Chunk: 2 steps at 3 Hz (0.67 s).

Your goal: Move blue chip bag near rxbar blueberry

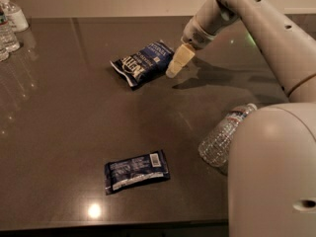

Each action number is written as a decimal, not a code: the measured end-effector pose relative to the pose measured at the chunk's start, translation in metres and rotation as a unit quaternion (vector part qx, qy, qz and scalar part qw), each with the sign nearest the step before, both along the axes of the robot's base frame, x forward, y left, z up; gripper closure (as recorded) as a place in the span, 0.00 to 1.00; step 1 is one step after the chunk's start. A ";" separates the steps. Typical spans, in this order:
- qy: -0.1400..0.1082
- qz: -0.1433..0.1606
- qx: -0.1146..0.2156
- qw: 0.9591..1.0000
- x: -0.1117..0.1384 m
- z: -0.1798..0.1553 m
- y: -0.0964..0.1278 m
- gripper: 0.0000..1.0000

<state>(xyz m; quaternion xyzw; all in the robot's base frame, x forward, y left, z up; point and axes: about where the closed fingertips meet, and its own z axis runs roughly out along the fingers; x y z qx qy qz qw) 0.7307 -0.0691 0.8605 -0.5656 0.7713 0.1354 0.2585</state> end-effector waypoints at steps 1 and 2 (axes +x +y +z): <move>0.006 0.005 0.002 1.000 0.009 -0.007 0.015 0.00; 0.005 0.014 0.004 1.000 0.014 -0.010 0.029 0.00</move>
Offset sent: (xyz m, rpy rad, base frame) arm 0.0207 0.0399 -0.0046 0.0115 -0.0024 0.0436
